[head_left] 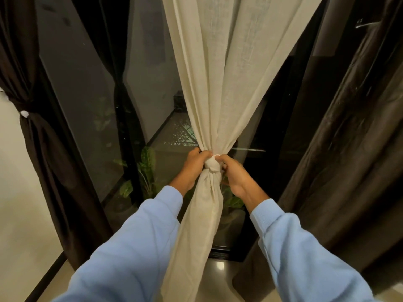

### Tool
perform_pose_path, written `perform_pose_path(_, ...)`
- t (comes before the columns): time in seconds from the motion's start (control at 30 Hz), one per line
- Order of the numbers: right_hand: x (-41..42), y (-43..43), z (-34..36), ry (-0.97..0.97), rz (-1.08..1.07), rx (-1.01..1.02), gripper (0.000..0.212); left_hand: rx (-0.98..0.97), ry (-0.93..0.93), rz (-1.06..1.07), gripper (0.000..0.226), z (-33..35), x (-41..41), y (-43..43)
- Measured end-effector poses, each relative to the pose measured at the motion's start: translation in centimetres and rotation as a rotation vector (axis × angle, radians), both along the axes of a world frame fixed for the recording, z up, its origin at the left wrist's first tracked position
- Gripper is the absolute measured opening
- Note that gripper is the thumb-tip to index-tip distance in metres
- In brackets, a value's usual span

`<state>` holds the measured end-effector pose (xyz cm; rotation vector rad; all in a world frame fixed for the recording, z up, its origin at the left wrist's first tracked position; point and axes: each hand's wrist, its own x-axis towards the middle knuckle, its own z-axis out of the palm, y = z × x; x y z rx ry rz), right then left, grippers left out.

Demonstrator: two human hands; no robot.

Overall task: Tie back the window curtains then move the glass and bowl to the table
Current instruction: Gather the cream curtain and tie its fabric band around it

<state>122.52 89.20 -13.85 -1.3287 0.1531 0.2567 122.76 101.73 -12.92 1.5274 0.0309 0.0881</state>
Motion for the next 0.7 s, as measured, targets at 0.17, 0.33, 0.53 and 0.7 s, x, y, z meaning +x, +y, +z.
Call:
perform_pose_path(0.17,-0.5,2.1,0.1,-0.069,-0.140,-0.024,0.039,-0.066,0.044,0.016,0.040,-0.4,-0.1,-1.2)
perform_pose_path(0.33,-0.4,3.5,0.5,-0.111,-0.269,-0.043,0.040,-0.073,0.044,0.108,0.046,-0.2,0.0,-1.9)
perform_pose_path(0.53,-1.6,1.7,-1.4,-0.212,-0.204,-0.078,0.029,0.086,-0.047,0.016,0.033,-0.9,-0.2,-0.2)
perform_pose_path(0.7,-1.1,1.1,-1.9,-0.222,-0.174,-0.102,0.031,0.206,-0.095,0.016,0.035,-2.9,-0.3,0.4)
